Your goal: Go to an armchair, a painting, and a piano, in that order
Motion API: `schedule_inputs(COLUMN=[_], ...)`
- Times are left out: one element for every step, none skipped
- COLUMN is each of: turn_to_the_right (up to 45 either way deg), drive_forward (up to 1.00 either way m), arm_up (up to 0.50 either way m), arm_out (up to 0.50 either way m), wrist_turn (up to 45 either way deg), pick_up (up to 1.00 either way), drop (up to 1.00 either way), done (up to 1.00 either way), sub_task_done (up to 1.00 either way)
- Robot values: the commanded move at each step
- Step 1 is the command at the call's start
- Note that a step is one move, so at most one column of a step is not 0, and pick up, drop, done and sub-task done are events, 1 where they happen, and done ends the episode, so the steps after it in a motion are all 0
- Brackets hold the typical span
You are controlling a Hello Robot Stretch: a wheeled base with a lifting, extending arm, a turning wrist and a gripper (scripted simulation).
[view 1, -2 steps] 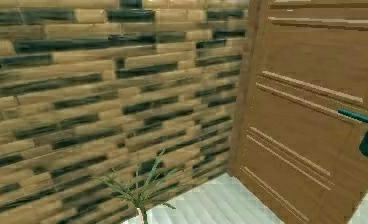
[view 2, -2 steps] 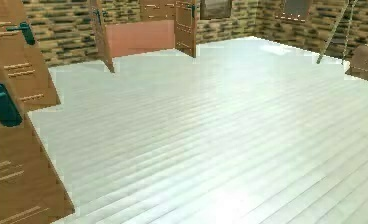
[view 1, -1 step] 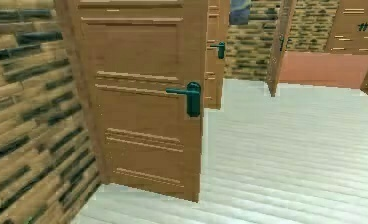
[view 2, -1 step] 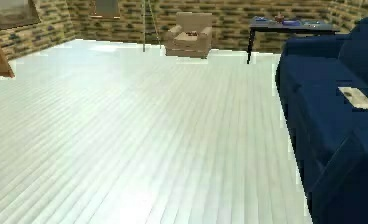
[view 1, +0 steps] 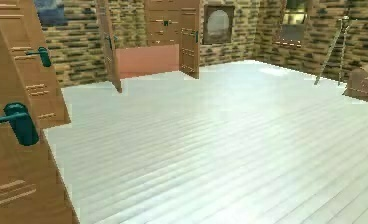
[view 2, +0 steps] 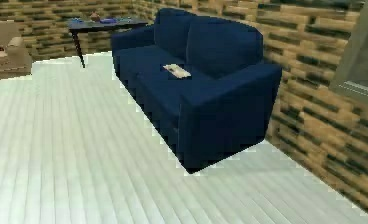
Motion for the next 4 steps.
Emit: schedule_inputs(turn_to_the_right=[45.0,3.0,0.0,9.0], drive_forward=[0.0,0.0,0.05,0.0], arm_up=[0.0,0.0,0.0,0.0], arm_out=[0.0,0.0,0.0,0.0], wrist_turn=[0.0,0.0,0.0,0.0], pick_up=[0.0,0.0,0.0,0.0], drop=[0.0,0.0,0.0,0.0], done=[0.0,0.0,0.0,0.0], sub_task_done=[0.0,0.0,0.0,0.0])
